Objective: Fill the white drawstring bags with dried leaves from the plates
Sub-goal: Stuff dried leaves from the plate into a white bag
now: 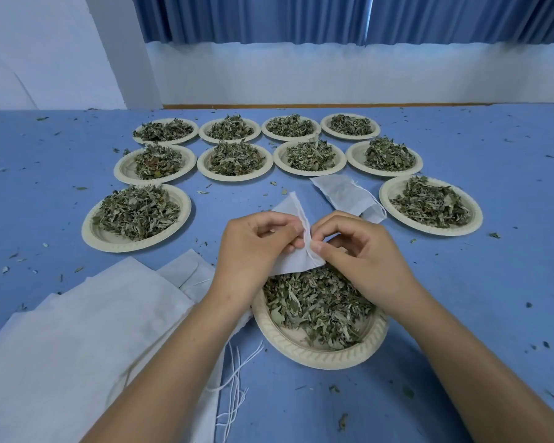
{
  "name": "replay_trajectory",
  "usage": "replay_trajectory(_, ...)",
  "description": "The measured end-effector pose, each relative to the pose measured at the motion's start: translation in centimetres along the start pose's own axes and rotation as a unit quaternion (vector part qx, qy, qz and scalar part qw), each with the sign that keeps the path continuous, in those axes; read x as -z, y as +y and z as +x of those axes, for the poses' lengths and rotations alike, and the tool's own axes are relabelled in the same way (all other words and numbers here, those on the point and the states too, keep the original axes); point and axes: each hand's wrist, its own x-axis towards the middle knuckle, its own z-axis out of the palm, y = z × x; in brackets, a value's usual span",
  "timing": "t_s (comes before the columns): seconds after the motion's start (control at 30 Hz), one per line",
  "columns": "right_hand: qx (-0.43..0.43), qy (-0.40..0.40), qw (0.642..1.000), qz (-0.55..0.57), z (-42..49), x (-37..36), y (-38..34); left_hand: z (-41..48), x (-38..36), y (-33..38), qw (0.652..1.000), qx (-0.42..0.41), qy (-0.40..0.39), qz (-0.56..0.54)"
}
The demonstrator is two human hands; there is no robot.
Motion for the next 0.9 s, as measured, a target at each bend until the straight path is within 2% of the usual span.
replay_trajectory(0.23,0.022,0.023,0.999,-0.044,-0.04,0.17,-0.08,-0.63,-0.48,0.32,0.995,-0.059,-0.036,0.070)
replay_trajectory(0.4,0.021,-0.007,0.999,-0.038,-0.04,0.61,-0.02,-0.41,-0.30,0.10,0.997,-0.018,-0.015,0.068)
replay_trajectory(0.6,-0.015,-0.004,0.998,0.058,0.10,0.79,-0.02,-0.45,0.02,0.66,0.998,0.023,-0.048,0.024)
replay_trajectory(0.9,-0.019,0.033,0.997,0.073,-0.01,0.24,0.18,-0.62,-0.14,0.70,0.999,0.011,-0.026,0.023)
